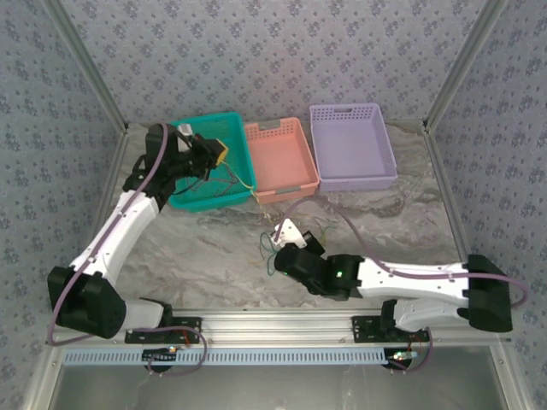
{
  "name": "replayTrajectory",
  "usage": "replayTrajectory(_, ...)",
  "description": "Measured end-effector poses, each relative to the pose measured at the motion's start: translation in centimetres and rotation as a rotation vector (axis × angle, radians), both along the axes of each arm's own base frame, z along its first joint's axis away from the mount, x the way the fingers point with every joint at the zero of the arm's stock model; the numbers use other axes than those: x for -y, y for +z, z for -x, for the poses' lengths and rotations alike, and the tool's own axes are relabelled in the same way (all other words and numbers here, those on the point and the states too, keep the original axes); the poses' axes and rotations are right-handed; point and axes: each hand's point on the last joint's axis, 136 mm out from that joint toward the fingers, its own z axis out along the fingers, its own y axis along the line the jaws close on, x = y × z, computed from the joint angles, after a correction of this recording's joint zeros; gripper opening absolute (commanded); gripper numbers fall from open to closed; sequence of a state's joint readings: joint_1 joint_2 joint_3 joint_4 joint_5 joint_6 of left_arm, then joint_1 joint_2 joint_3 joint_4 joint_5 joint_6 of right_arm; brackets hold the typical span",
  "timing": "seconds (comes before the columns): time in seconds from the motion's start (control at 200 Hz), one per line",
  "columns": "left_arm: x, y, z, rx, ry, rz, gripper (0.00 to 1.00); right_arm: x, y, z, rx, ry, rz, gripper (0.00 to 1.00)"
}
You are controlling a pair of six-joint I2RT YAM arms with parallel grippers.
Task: Untangle the cables
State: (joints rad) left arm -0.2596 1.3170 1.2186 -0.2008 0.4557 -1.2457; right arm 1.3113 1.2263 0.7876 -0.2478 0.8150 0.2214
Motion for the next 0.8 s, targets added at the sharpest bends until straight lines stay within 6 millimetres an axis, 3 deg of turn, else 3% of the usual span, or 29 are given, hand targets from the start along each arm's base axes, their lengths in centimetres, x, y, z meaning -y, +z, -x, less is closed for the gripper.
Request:
replayTrajectory(0.135, -1.9, 4.0, 0.2, 0.021, 0.027, -0.059, 0.0, -0.8, 1.5, 0.1, 0.122, -0.035, -0.059, 0.0)
replayTrajectory(0.205, -3.0, 4.7, 0.3, 0.003, 0.051, -0.094, 0.0, -1.3, 2.7, 1.1, 0.186, -0.038, -0.094, 0.0)
replayTrajectory(0.345, -5.9, 1.7, 0.2, -0.132, 0.117, -0.139, 0.0, -1.4, 3.9, 2.7, 0.275, -0.076, -0.1, 0.0)
replayTrajectory(0.525, -7.9, -2.6, 0.8, -0.331, 0.119, -0.14, 0.0, 1.4, 3.9, 2.7, 0.346, -0.357, -0.182, 0.0)
replayTrajectory(0.645, -7.9, -2.9, 1.3, -0.356, 0.098, -0.128, 0.0, 1.0, 3.4, 3.0, 0.499, -0.332, -0.119, 0.0)
replayTrajectory(0.709, -8.0, -2.9, 1.3, -0.359, 0.097, -0.127, 0.0, 0.7, 2.9, 3.0, 0.508, -0.32, -0.081, 0.0)
replayTrajectory(0.799, -8.7, -3.2, 1.6, -0.374, 0.103, -0.125, 0.0, 1.1, 3.7, 2.8, 0.504, -0.334, -0.103, 0.0)
